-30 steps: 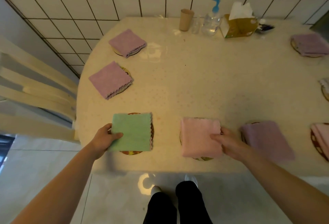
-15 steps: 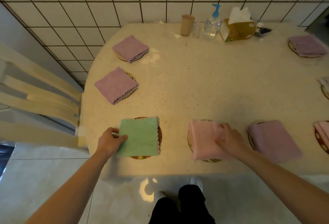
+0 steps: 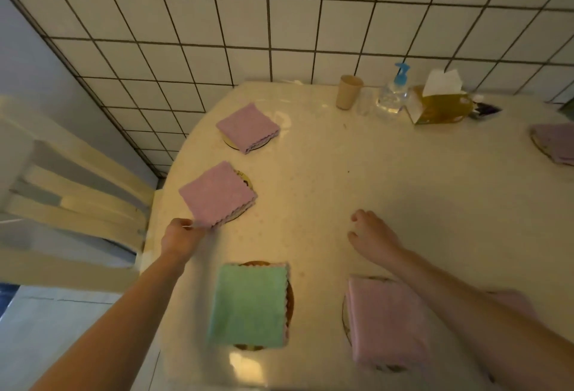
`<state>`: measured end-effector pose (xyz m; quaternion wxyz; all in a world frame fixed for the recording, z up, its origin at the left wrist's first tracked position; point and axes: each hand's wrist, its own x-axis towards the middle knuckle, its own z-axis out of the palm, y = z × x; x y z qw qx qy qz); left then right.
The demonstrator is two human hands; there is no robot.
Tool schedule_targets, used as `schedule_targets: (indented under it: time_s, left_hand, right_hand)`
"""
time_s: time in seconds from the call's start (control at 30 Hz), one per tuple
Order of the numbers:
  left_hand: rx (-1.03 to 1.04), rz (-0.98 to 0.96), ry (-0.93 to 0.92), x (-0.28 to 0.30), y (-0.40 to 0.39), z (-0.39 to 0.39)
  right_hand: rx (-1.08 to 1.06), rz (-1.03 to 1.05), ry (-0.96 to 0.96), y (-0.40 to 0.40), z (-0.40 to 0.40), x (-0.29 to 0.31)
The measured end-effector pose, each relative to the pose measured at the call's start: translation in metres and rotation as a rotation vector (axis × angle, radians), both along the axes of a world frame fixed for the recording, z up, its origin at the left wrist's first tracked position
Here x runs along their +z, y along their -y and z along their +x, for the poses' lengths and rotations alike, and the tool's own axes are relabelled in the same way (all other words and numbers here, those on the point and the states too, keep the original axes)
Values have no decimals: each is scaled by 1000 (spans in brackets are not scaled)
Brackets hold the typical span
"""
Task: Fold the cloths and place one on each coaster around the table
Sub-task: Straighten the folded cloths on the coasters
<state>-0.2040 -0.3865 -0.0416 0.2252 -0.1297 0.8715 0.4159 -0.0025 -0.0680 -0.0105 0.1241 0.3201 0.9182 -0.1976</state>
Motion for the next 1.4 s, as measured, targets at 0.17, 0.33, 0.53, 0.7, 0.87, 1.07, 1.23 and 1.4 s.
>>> schedule_targets:
  time_s: [0.17, 0.33, 0.53, 0.7, 0.87, 1.07, 1.23, 1.4]
  left_hand:
    - [149, 66, 55, -16, -14, -44]
    - [246, 157, 136, -28, -27, -84]
    - [319, 284, 235, -31, -27, -94]
    - [186, 294, 154, -18, -24, -95]
    - [169, 624, 266, -8, -29, -95]
    - [231, 737, 389, -18, -26, -99]
    - [69, 771, 499, -15, -24, -104]
    - [-99, 724, 549, -13, -32, -118]
  right_hand:
    - [69, -115, -58, -18, -99, 3]
    - [112, -161, -76, -31, -206, 19]
    - [86, -224, -98, -28, -300, 32]
    - [7, -335, -53, -21, -358, 20]
    - [-60, -404, -32, -20, -389, 1]
    - [-142, -449, -61, -31, -407, -21]
    - [-160, -522, -77, -38, -409, -28]
    - [-195, -561, -107, -37, -416, -37]
